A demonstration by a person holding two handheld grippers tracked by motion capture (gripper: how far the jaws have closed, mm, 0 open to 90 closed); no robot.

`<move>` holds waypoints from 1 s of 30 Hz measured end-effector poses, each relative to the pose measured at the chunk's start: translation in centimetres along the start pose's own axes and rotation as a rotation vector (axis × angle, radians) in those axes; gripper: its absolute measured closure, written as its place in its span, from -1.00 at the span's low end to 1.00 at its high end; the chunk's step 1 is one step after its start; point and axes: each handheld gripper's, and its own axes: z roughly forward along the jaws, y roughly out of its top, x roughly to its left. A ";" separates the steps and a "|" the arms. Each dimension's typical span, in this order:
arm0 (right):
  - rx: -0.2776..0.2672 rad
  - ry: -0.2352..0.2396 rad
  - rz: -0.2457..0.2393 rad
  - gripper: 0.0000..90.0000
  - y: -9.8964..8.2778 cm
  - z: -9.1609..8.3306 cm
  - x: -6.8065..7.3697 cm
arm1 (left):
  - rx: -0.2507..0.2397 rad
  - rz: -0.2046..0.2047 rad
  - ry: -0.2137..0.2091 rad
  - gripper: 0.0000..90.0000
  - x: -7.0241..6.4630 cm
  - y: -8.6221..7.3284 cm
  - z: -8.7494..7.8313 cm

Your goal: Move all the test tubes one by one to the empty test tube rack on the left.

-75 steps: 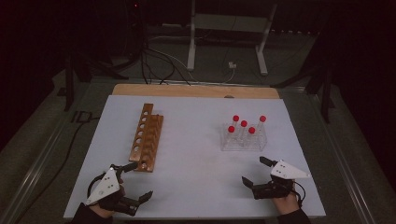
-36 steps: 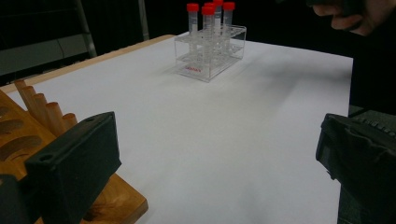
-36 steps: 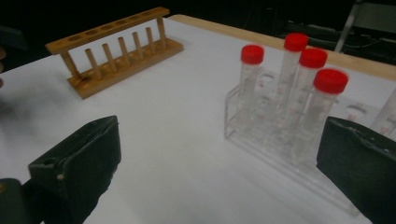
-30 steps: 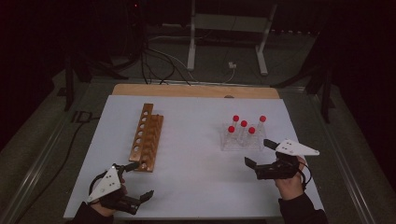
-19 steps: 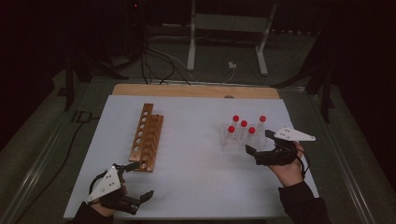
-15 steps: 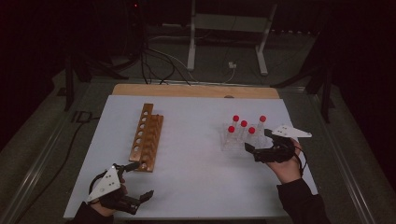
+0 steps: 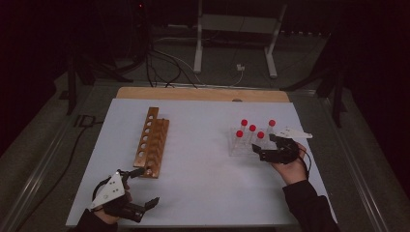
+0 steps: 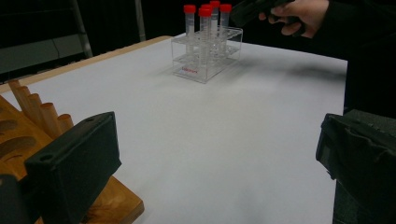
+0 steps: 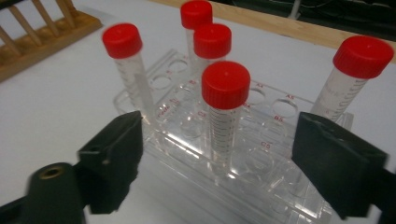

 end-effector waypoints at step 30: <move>0.008 -0.030 -0.025 0.67 0.4 1.1 -0.2 | 0.016 -0.006 -0.011 -0.99 0.0 0.0 0.1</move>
